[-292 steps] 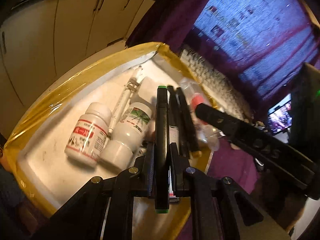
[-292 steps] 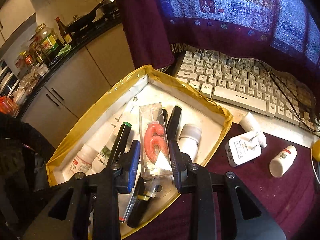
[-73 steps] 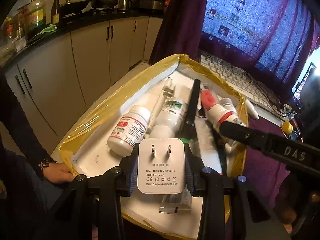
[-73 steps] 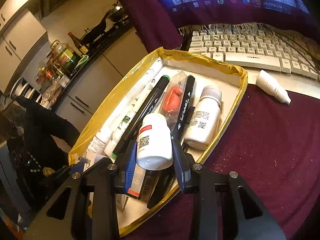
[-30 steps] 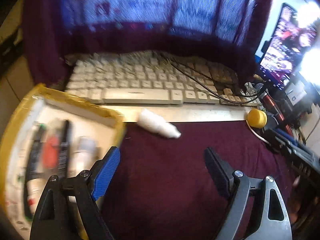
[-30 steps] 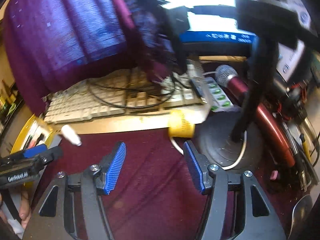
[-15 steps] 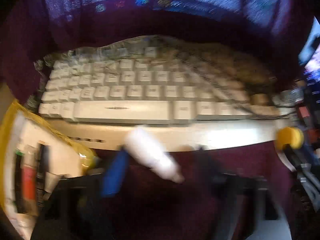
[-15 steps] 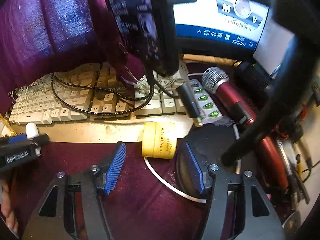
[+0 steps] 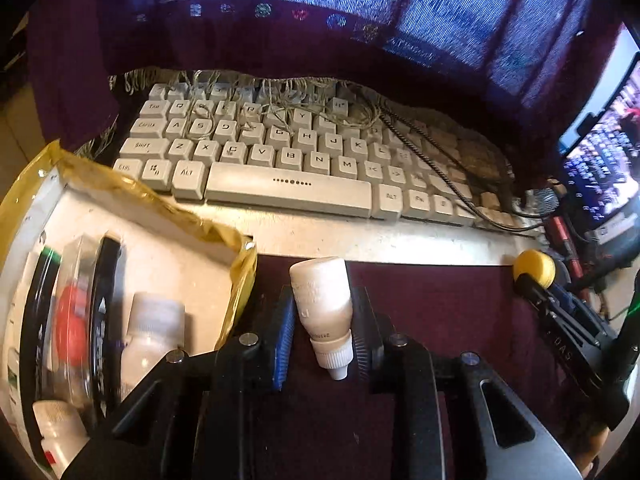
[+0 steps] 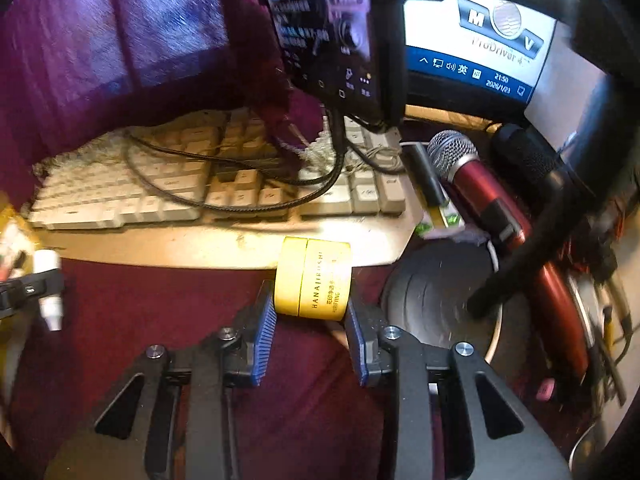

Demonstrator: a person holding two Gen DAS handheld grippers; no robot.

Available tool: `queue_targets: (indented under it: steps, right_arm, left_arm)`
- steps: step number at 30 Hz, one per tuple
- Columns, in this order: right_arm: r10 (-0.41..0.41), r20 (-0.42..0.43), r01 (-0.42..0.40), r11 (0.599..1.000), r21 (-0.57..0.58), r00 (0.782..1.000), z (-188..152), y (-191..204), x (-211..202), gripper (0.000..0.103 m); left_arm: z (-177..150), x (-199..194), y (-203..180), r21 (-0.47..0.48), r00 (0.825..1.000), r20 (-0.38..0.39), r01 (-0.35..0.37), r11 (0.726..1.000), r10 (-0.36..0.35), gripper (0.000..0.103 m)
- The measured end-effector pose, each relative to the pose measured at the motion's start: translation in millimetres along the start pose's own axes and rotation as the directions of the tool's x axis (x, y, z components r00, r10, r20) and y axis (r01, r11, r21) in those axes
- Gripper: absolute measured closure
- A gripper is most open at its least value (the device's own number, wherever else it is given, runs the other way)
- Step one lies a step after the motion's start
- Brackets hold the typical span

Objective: Organize objects
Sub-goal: 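Grasp the yellow tape roll with right tool while left tool holds the dropper bottle, then carry the dropper bottle and tape roll over the tray and open both tools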

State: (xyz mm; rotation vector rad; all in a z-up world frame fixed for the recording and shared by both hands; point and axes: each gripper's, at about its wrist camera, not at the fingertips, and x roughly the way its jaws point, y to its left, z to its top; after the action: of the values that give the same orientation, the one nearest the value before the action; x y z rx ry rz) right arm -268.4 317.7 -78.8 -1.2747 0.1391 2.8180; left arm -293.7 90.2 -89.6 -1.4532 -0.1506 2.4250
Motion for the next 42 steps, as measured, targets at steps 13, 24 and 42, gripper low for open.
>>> queue_targets:
  steps: [13,24,42]
  right_arm:
    - [0.218,0.051,-0.216,0.976,-0.039,0.975,-62.9,49.8,-50.7,0.073]
    - [0.354,0.067,-0.359,0.929,0.091,0.933,-61.1,31.7,-34.1,0.073]
    - [0.355,0.066,-0.358,0.932,0.047,0.933,-67.0,43.0,-49.3,0.073]
  left_arm:
    - [-21.6,-34.1,14.7,-0.048,0.977,-0.177,0.112,0.993,-0.119,0.079]
    - [-78.3,-53.0,22.0,-0.003,0.992,-0.119,0.043,0.999,-0.043,0.078]
    - [-130.9,-125.5,63.4,-0.19,0.996,0.048,0.086,0.978,-0.078,0.08]
